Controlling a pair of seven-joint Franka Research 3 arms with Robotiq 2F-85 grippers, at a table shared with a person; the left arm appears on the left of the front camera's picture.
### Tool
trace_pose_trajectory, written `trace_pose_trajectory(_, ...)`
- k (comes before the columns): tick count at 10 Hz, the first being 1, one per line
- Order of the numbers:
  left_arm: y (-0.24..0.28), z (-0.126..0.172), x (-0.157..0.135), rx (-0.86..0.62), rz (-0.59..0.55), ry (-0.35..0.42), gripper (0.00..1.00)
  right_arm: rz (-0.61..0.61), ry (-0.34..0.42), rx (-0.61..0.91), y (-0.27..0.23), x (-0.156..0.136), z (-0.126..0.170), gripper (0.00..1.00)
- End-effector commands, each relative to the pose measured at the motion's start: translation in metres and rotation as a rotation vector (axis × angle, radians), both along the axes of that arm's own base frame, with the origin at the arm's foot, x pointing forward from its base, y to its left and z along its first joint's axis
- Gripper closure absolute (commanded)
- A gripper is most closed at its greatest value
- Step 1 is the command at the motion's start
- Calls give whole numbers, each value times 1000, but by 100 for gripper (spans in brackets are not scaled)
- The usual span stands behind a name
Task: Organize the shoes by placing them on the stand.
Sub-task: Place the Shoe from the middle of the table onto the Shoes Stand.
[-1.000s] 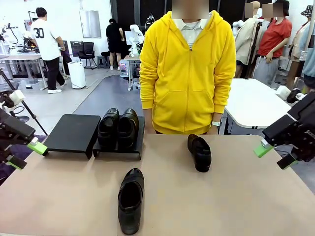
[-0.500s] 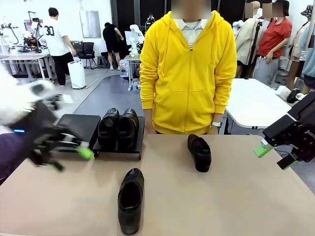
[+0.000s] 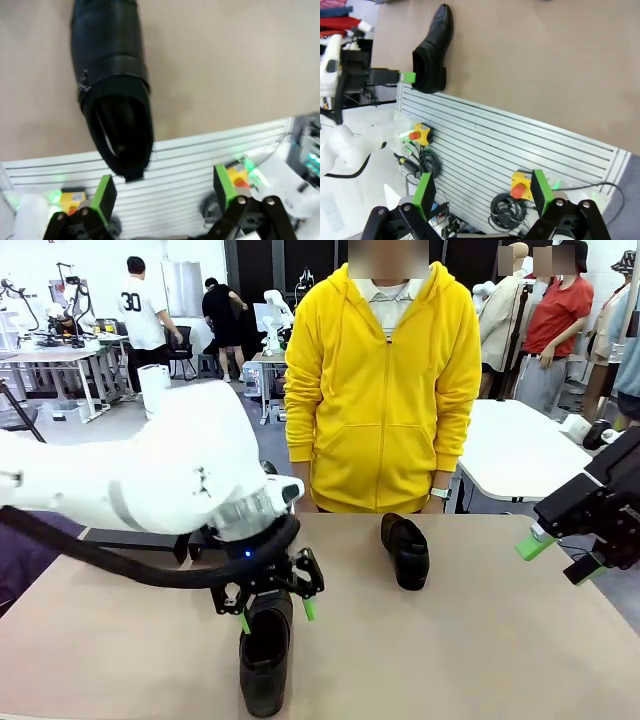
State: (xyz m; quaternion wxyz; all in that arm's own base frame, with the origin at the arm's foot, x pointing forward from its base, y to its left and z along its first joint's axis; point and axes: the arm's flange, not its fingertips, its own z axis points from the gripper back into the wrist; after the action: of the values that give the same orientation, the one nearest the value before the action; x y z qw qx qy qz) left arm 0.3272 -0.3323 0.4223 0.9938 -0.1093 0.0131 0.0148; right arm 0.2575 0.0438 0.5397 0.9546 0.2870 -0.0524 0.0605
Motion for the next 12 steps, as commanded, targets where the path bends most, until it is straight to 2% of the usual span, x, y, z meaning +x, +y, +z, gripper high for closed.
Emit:
trace_pose_trajectory(1, -11, -18, 7, 90, 54, -18, 0, 18, -10, 15, -2, 1, 2, 0)
trace_pose_trajectory(2, -13, -27, 10, 117, 86, -62, 0, 18, -10, 15, -2, 1, 2, 0)
trace_pose_trajectory(3, -17, -34, 10, 112, 92, -73, 0, 18, -10, 15, -2, 1, 2, 0)
trace_pose_trajectory(7, -31, -62, 14, 156, 101, -41, 0, 18, -10, 15, -2, 1, 2, 0)
trace_pose_trajectory(11, -42, -74, 17, 197, 101, -70, 0, 18, -10, 15, -2, 1, 2, 0)
trace_pose_trajectory(12, -42, -73, 20, 218, 101, -73, 59, 18, -10, 15, -2, 1, 2, 0)
